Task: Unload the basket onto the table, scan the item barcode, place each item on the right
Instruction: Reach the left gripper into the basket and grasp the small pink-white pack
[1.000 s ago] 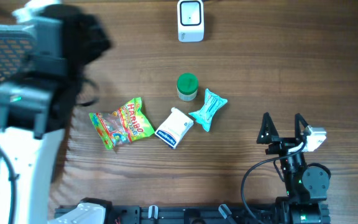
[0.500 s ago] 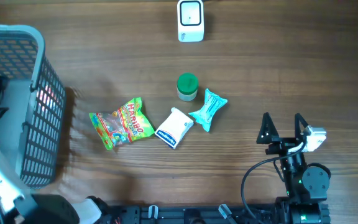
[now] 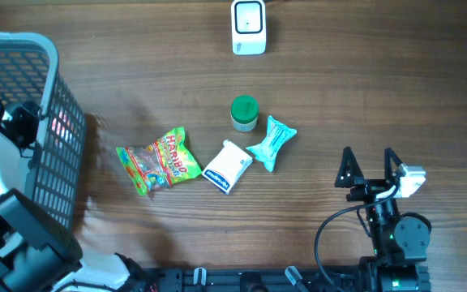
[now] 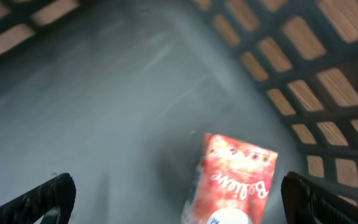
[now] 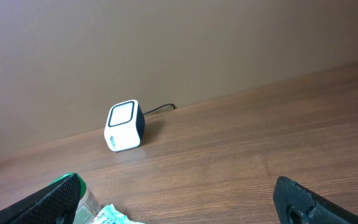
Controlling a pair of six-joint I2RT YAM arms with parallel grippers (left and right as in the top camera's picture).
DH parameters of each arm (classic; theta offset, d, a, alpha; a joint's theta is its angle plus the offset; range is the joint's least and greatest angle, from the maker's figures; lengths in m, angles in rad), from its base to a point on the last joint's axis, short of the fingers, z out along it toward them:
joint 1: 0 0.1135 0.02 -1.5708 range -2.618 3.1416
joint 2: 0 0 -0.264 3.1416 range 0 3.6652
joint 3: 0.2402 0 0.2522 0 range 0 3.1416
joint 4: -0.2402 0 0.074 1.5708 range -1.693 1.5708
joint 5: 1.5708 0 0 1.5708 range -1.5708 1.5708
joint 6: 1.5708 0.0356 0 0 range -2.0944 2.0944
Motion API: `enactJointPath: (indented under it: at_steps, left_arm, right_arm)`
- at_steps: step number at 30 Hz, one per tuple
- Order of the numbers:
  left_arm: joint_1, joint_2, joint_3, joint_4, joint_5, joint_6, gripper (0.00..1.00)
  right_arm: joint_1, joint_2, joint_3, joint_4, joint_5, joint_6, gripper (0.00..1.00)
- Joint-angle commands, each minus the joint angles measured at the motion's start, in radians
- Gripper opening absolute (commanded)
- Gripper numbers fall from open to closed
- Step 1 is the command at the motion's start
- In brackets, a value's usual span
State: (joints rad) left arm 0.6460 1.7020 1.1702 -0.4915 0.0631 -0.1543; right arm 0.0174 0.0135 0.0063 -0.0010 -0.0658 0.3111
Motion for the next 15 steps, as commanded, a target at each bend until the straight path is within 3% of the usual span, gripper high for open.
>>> enactJointPath:
  at_steps: [1,11,12,13,14,15]
  left_arm:
    - [-0.011,0.066,-0.013,0.050,0.182,0.160,1.00]
    - [-0.023,0.190,-0.013,0.111,0.196,0.193,0.98]
    - [-0.023,0.193,-0.013,0.106,0.198,0.208,0.88]
    - [-0.023,0.193,-0.013,0.102,0.198,0.228,0.70]
    - [-0.023,0.192,-0.012,0.103,0.198,0.230,0.40]
    - [-0.021,0.192,-0.011,0.103,0.193,0.229,0.23]
  right_arm:
    - [0.004,-0.004,-0.001,0.002,0.014,0.006,1.00]
    - [0.004,-0.004,-0.001,0.002,0.014,0.006,1.00]
    - [0.004,-0.004,-0.001,0.002,0.014,0.006,1.00]
    - [0.004,-0.004,-0.001,0.002,0.014,0.006,1.00]
    - [0.004,-0.004,-0.001,0.002,0.014,0.006,1.00]
    - [0.004,-0.004,-0.001,0.002,0.014,0.006,1.00]
